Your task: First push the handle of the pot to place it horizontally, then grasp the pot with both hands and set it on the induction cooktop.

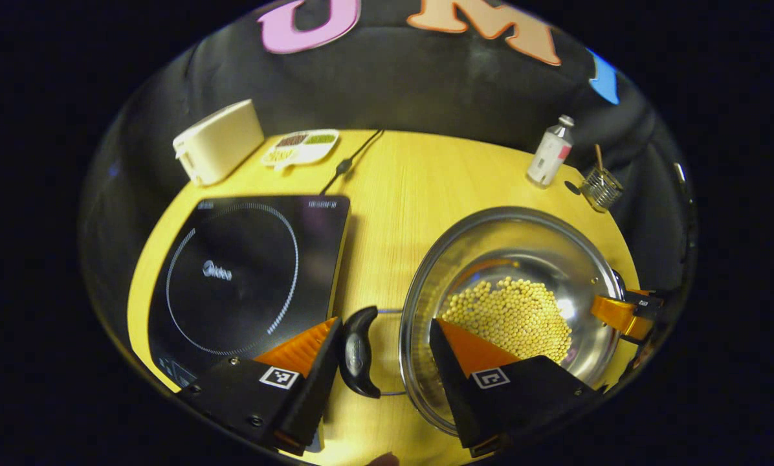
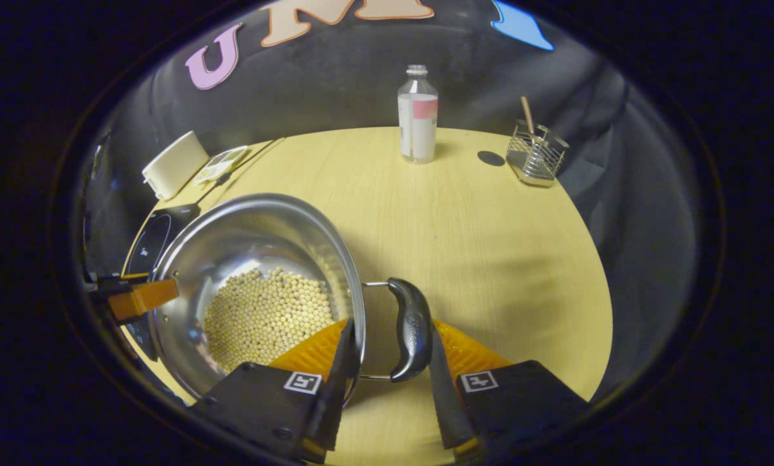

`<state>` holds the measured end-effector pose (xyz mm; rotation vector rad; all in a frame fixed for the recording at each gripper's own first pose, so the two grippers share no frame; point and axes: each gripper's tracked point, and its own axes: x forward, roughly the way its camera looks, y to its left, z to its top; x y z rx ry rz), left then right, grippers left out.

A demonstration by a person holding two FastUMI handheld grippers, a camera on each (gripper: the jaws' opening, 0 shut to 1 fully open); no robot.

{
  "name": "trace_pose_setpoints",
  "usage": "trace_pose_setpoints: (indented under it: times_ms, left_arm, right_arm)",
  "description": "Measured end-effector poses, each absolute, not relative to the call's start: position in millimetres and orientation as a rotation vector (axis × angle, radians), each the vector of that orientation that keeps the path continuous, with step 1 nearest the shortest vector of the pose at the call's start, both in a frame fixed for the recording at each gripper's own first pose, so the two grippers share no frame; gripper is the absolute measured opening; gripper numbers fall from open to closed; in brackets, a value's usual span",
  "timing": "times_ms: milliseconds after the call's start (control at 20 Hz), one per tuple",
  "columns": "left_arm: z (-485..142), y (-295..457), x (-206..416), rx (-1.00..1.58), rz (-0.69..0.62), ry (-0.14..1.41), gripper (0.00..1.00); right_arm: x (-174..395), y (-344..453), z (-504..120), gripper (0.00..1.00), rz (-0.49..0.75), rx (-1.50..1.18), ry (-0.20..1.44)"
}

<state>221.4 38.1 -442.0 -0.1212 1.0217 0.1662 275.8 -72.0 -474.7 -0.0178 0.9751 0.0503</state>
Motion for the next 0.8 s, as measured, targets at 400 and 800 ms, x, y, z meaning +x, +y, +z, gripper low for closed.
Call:
trace_pose_setpoints:
  times_ms: [400, 800]
  left_arm:
    - [-435.5, 35.8, 229.1, -0.068, 0.114, 1.004, 0.60]
    - [-402.8, 36.1, 238.4, -0.013, 0.078, 0.974, 0.58]
  right_arm:
    - [270.0, -73.0, -473.5, 0.42, 0.017, 0.057, 1.012]
    - [266.0, -71.6, -448.2, 0.41, -0.007, 0.121, 1.000]
